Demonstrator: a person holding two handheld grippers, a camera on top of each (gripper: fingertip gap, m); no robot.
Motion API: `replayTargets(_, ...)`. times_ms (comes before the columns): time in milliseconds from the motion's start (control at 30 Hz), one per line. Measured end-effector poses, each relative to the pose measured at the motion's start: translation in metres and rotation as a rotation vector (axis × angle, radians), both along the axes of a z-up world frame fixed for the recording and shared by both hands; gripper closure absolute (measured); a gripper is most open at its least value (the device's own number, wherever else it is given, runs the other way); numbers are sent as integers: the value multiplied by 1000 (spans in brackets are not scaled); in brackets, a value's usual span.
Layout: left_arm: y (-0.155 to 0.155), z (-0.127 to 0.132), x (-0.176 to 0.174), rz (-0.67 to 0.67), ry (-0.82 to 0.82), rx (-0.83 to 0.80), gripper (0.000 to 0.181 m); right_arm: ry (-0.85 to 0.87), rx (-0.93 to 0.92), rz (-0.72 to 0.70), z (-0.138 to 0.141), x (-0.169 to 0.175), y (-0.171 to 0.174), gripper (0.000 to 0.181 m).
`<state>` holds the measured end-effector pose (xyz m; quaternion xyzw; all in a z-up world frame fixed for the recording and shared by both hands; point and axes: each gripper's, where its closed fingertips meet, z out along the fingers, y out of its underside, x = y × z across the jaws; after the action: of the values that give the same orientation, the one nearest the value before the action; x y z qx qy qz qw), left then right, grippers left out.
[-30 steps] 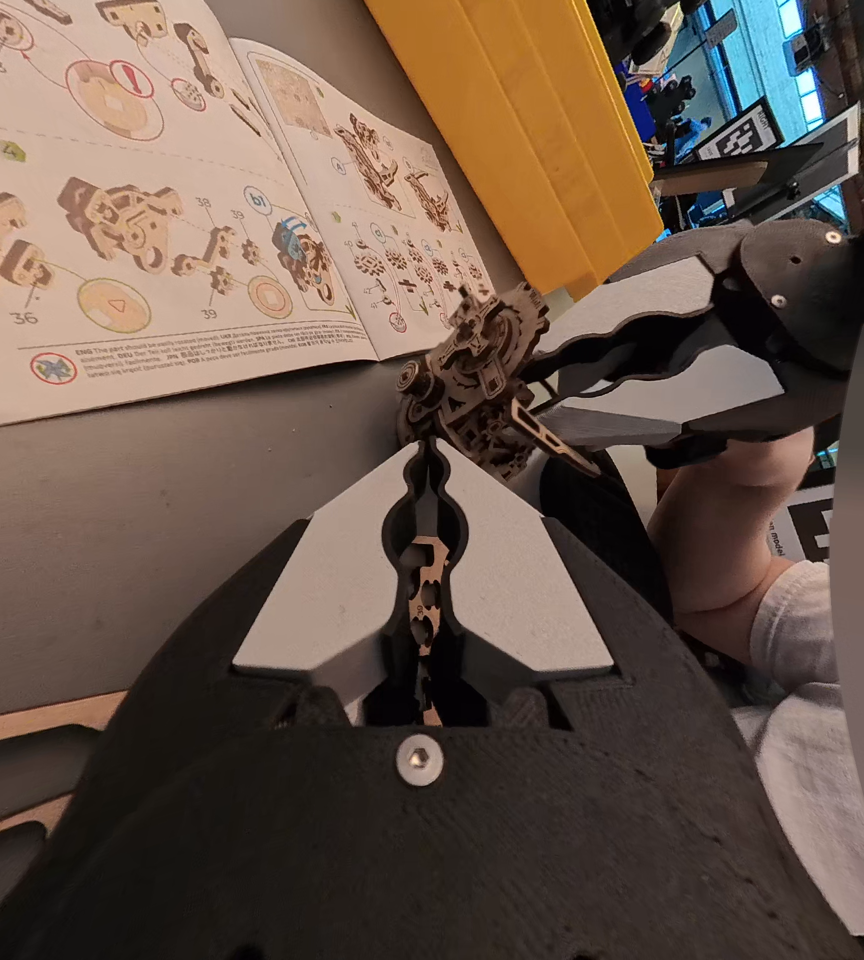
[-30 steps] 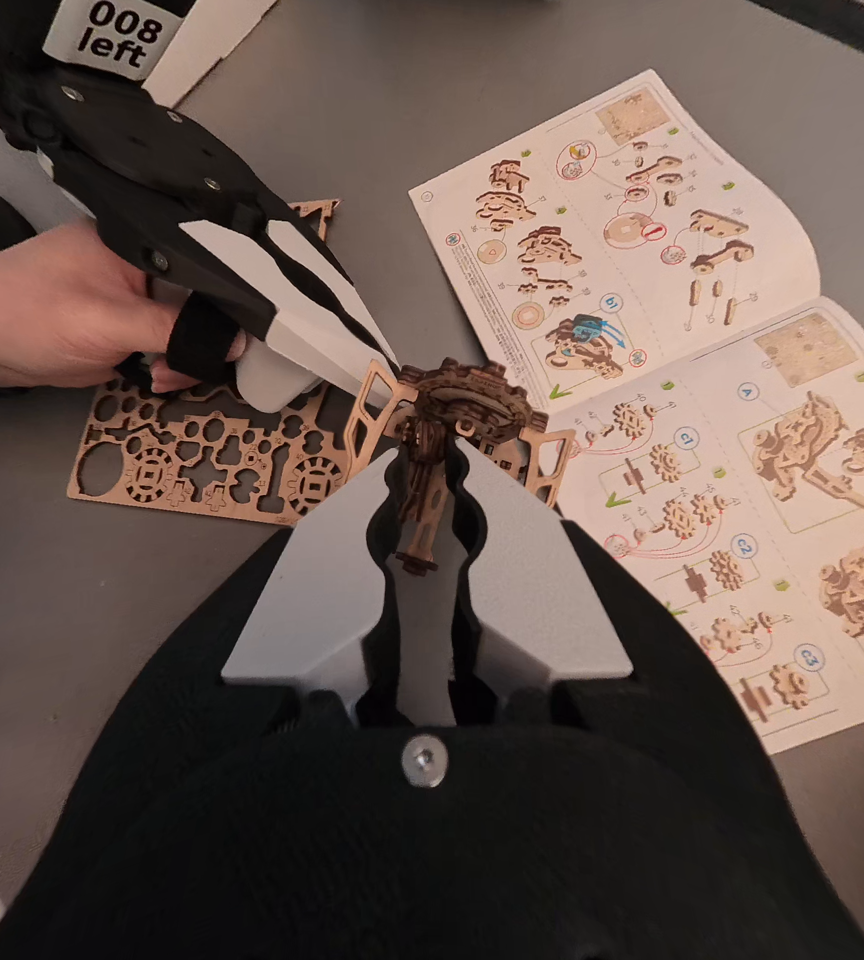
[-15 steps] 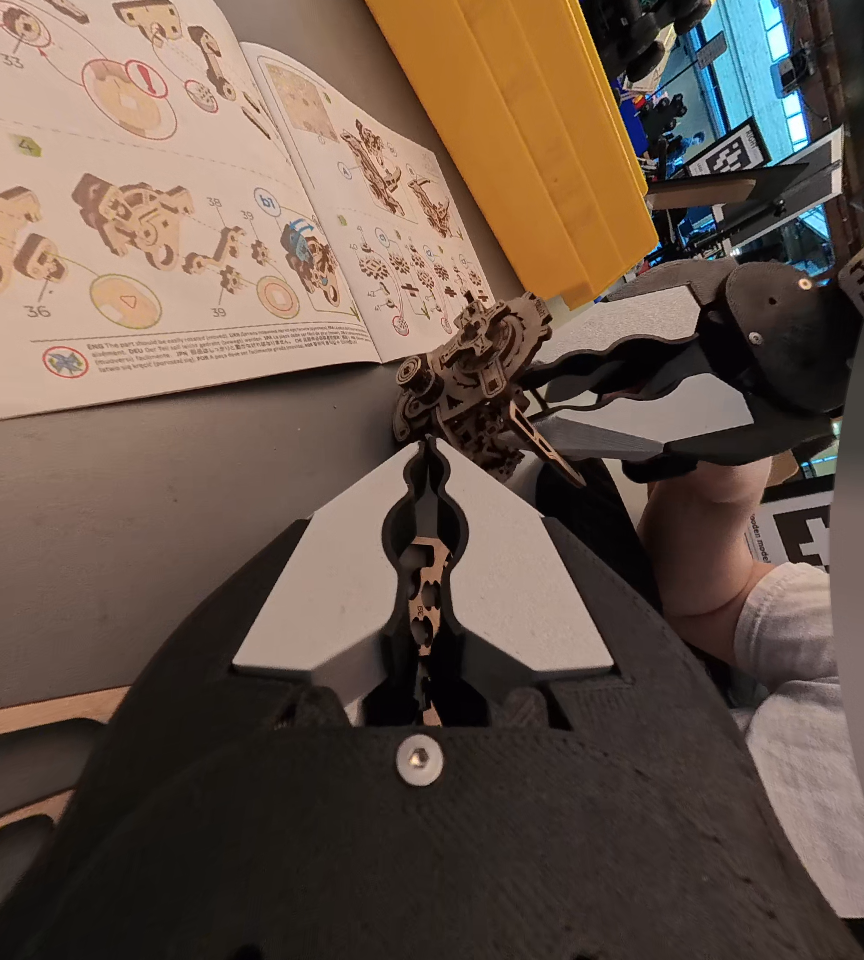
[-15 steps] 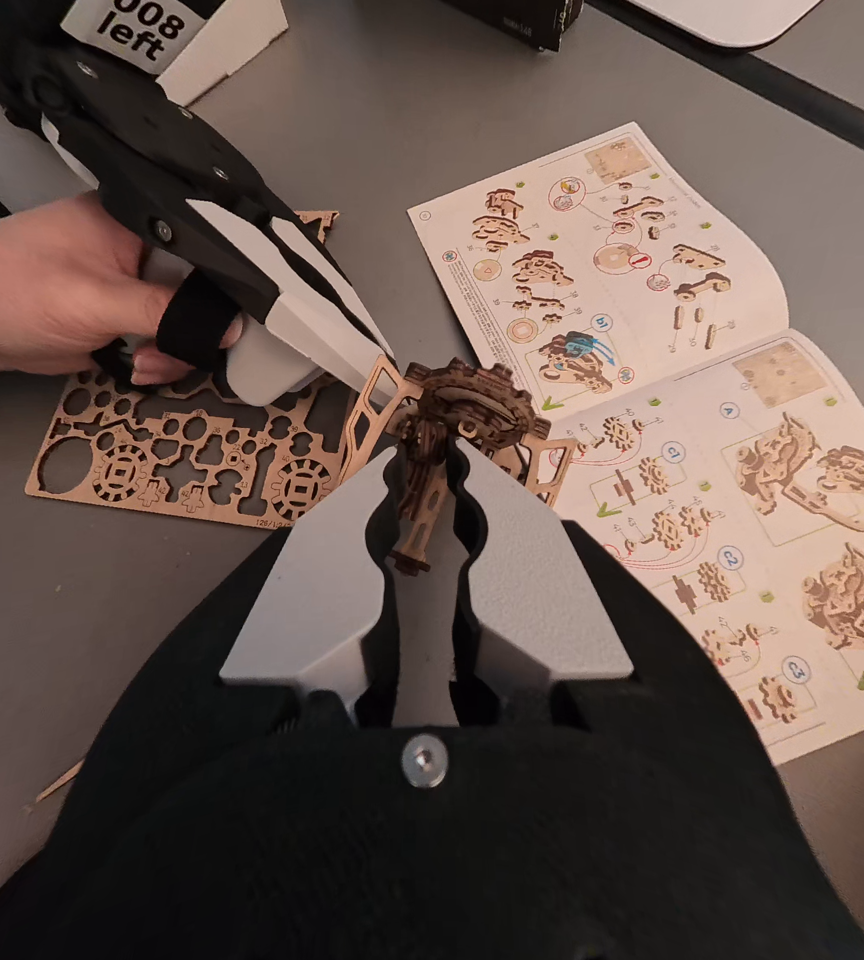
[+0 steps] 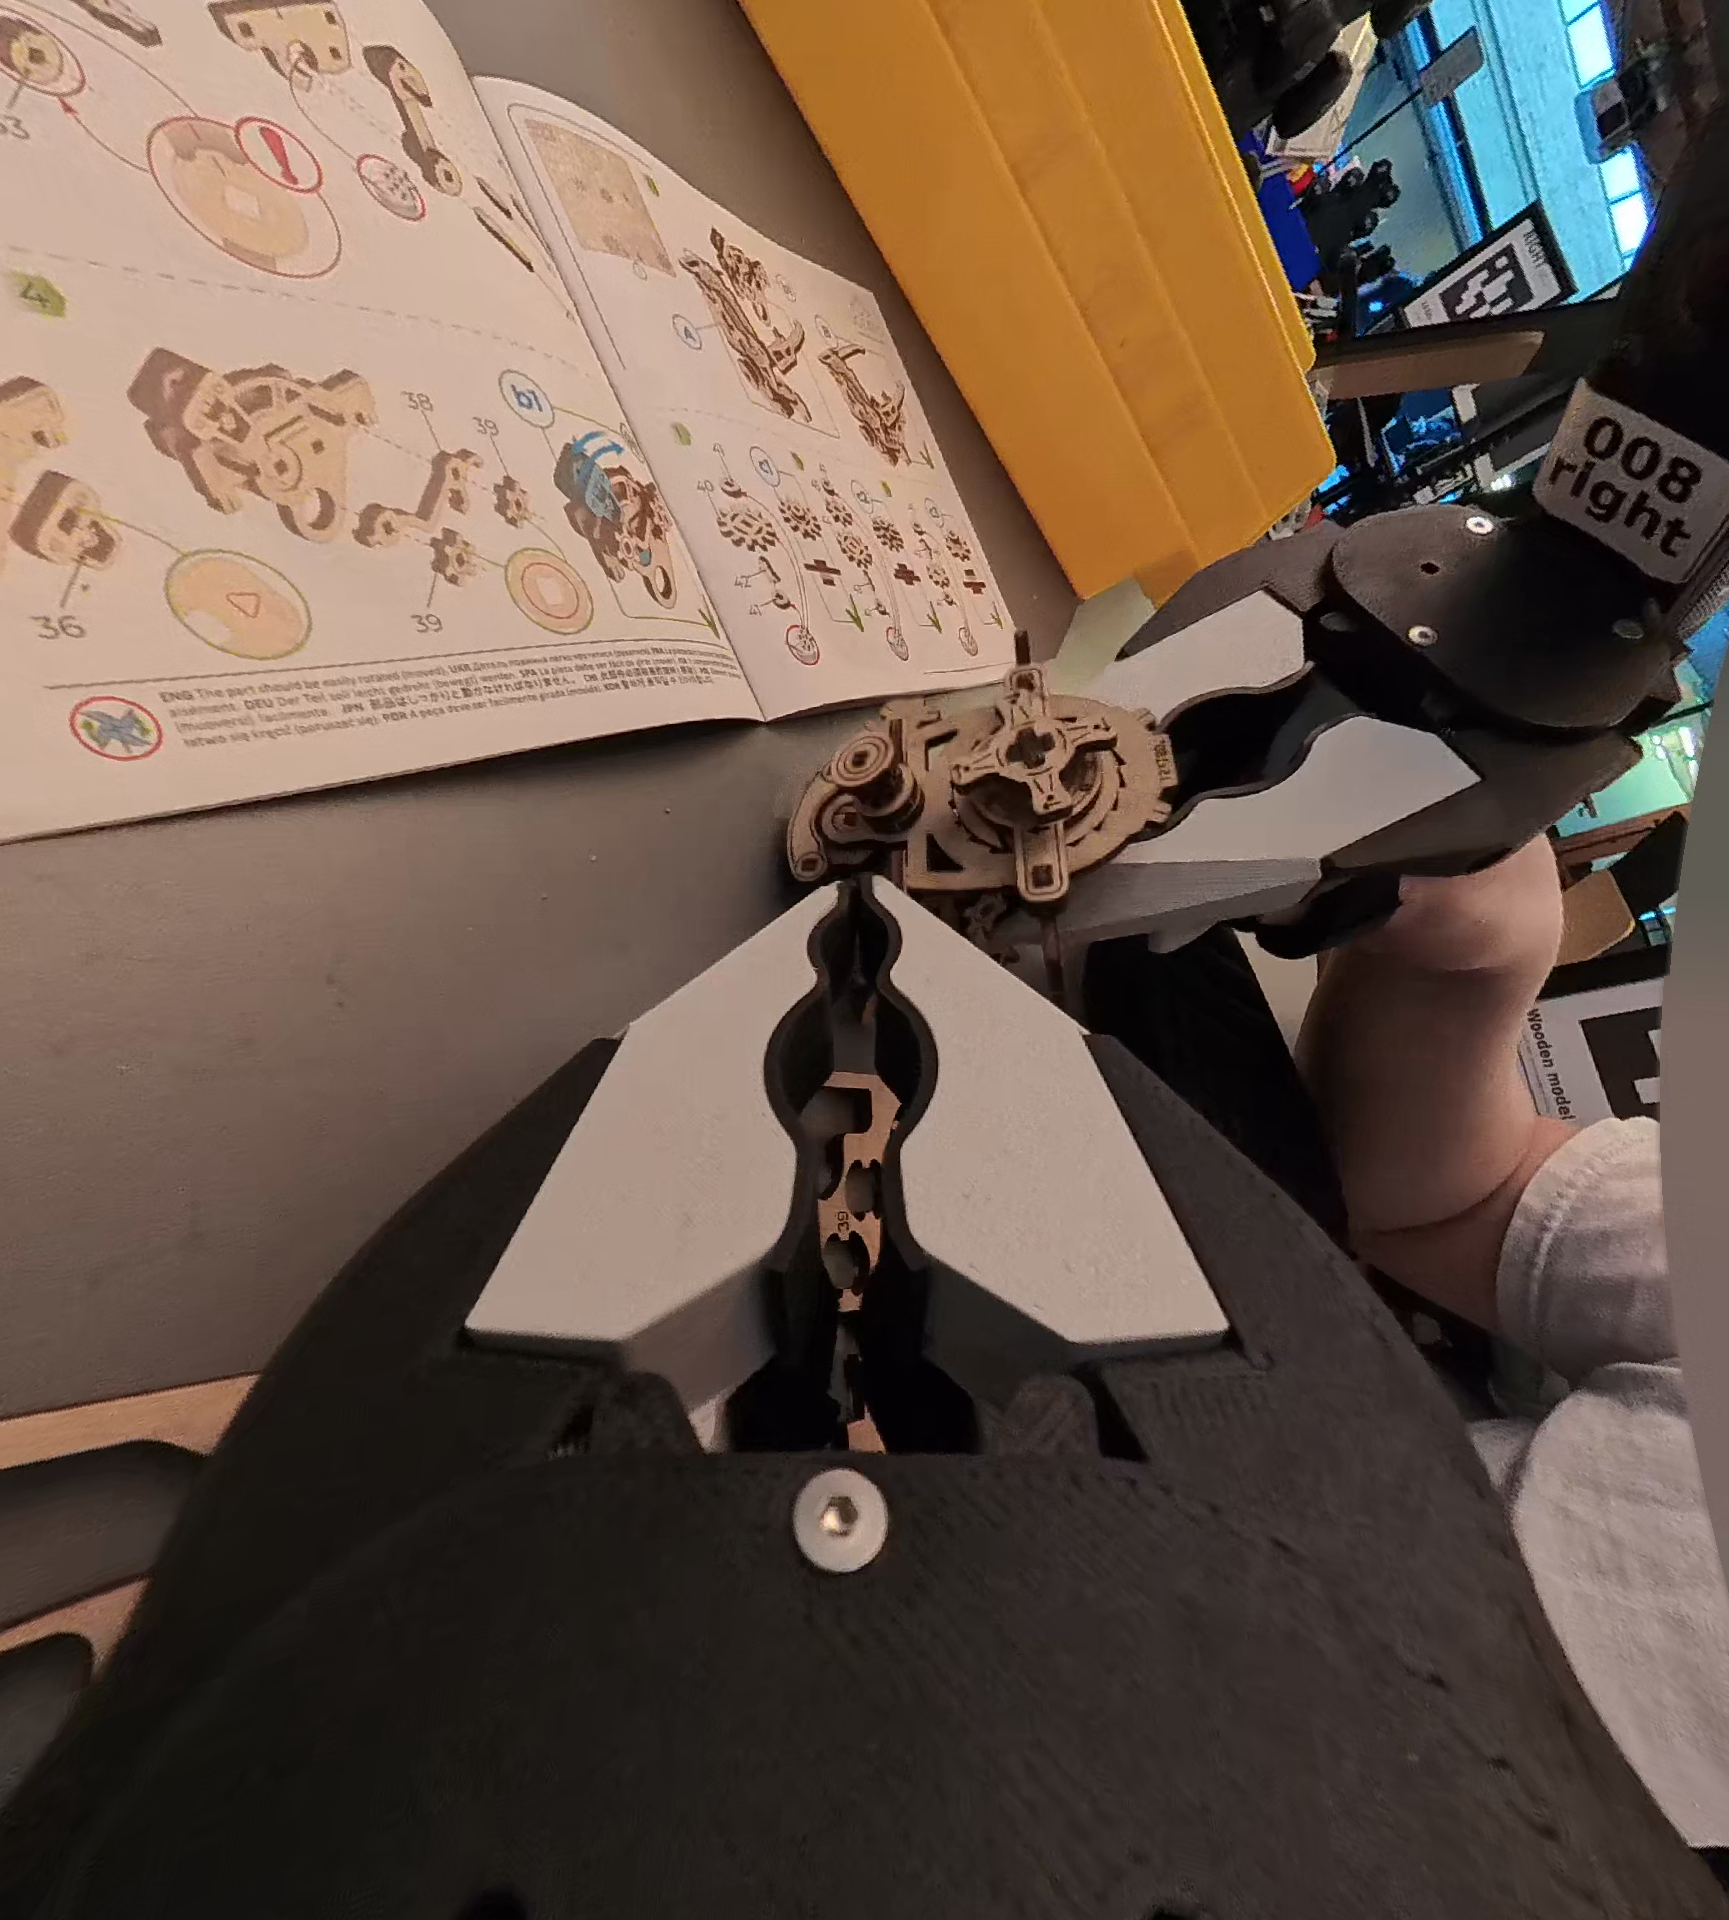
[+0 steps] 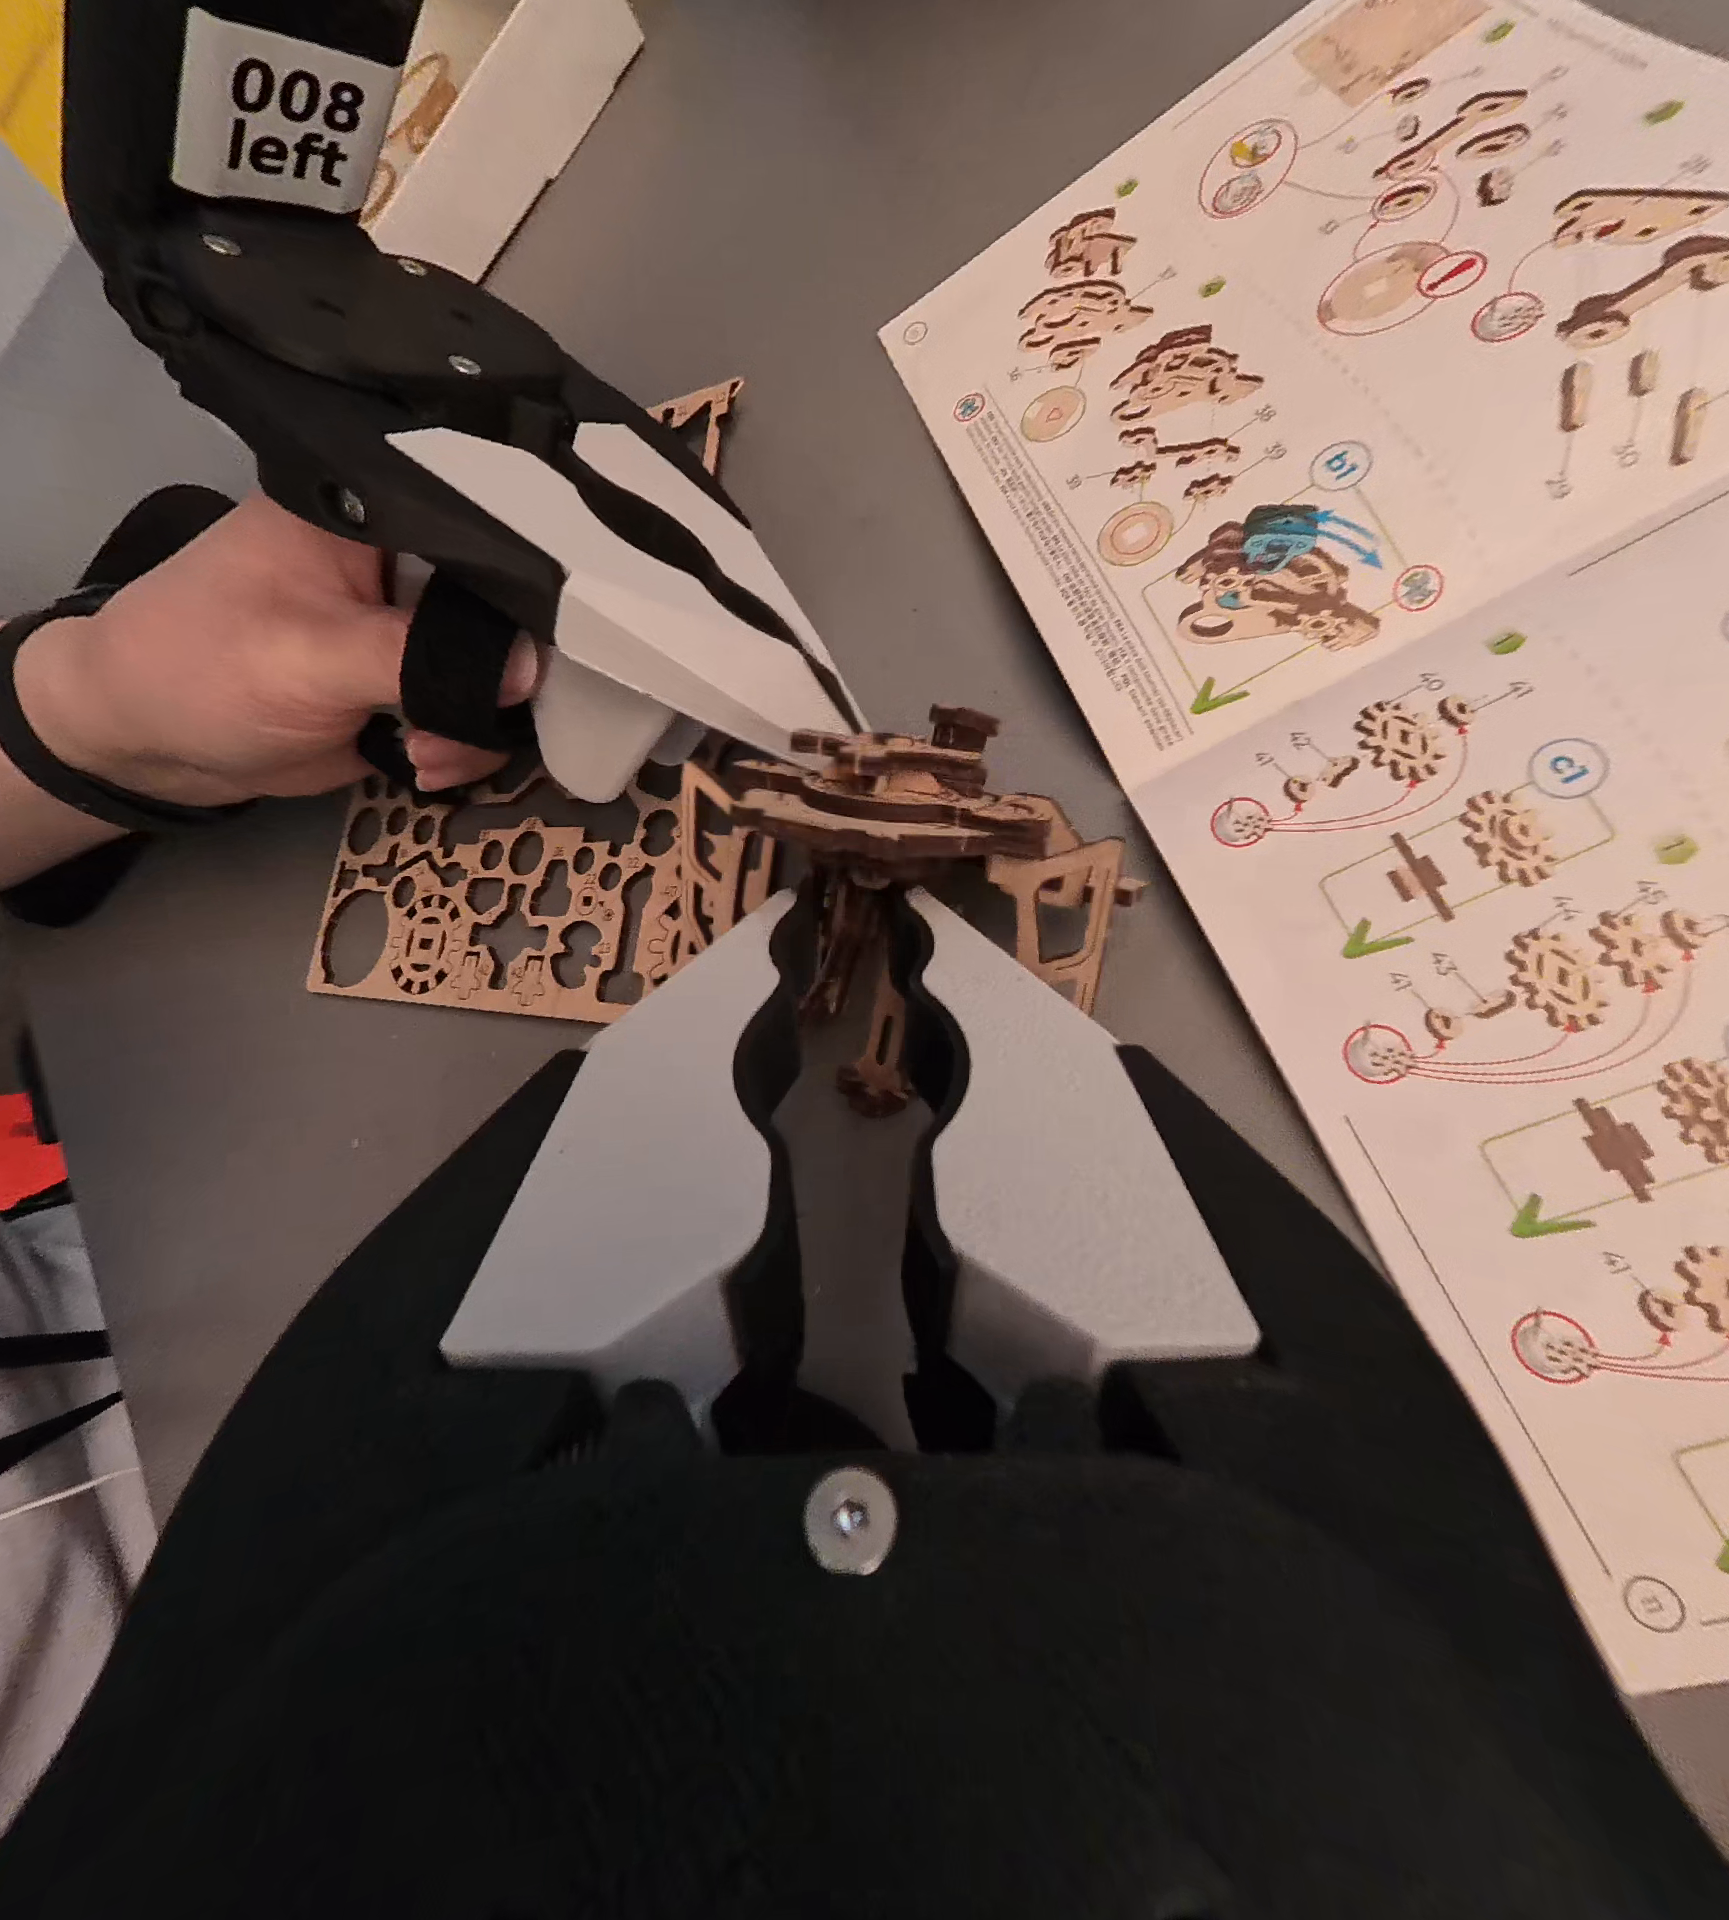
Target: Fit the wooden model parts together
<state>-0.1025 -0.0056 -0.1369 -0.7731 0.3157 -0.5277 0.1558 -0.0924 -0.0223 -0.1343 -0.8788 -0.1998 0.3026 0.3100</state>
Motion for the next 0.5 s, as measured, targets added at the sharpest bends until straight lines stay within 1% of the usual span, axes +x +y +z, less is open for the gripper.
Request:
replayTargets(133,0,1,0,-1,-4,0,181,-36,38,10,7,0,-3,171)
replayTargets(267,0,1,0,4,-10,-9,181,-166,91,-4,8,10,-1,171)
replayTargets(400,3,3,-2,24,-27,-27,181,-156,53,-13,6,15,-2,171)
replayTargets(500,5,16,-6,45,-100,-39,181,-142,54,-32,10,19,-5,171)
